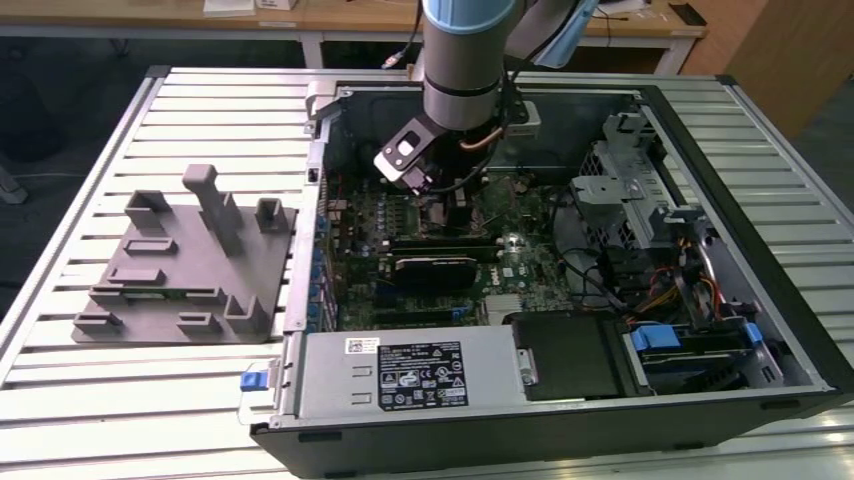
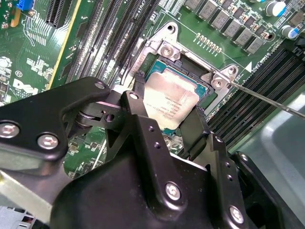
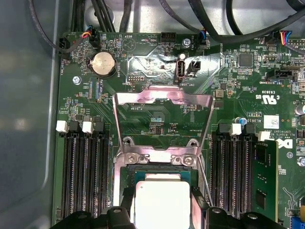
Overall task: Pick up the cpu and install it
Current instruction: 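Place the cpu into insertion slot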
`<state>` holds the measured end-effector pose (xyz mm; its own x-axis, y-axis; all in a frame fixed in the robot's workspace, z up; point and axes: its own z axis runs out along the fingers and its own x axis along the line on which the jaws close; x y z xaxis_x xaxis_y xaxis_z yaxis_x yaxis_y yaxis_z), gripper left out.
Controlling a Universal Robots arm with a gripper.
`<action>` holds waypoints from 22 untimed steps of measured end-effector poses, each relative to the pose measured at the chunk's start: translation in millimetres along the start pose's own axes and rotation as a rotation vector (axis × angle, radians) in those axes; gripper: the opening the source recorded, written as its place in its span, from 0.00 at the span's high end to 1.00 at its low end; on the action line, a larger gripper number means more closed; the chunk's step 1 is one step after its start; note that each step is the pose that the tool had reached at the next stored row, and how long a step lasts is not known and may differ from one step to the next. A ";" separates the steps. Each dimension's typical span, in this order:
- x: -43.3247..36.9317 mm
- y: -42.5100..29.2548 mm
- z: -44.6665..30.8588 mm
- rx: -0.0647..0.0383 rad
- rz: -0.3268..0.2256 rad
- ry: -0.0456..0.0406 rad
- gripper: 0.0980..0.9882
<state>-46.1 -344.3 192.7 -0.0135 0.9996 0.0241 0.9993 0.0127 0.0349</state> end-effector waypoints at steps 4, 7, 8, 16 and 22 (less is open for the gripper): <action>0.0 0.0 0.1 0.000 0.000 0.0000 0.42; 0.0 0.0 0.1 0.000 0.000 0.0008 0.42; 0.0 0.0 -0.4 0.000 0.000 0.0010 0.42; 0.1 0.1 -1.8 0.000 0.000 0.0010 0.42; 0.0 0.0 -1.8 0.000 0.000 0.0008 0.52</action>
<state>-46.2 -344.3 194.5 -0.0131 0.9996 0.0249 0.9993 0.0122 0.0349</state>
